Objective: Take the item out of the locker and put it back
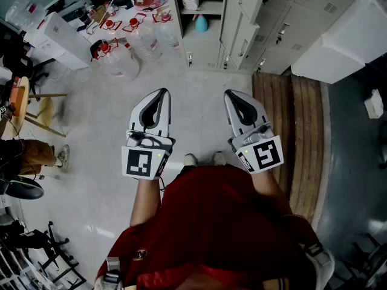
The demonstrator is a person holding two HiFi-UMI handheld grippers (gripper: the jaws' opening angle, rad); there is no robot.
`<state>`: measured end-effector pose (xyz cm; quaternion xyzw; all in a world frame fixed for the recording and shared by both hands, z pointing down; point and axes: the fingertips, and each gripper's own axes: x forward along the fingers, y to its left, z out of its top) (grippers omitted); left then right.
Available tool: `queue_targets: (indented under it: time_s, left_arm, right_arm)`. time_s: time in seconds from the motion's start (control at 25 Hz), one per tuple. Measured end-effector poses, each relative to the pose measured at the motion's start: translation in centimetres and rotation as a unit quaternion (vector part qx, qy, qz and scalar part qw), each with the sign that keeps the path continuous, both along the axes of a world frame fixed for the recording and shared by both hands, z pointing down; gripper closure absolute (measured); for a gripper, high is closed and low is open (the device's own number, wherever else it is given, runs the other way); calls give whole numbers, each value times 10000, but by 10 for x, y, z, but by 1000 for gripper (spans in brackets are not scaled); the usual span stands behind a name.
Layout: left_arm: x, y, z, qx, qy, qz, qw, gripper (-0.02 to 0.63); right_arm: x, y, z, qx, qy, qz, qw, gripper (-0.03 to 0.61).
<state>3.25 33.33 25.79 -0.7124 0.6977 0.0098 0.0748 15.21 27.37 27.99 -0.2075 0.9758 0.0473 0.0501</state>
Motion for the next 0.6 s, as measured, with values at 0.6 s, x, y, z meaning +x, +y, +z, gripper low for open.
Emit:
queue_targets:
  time_s: [0.6]
  left_arm:
    - [-37,19,17,76,292,40,9995,607]
  right_arm:
    - [-32,17,9,-94,157,101,9998,581]
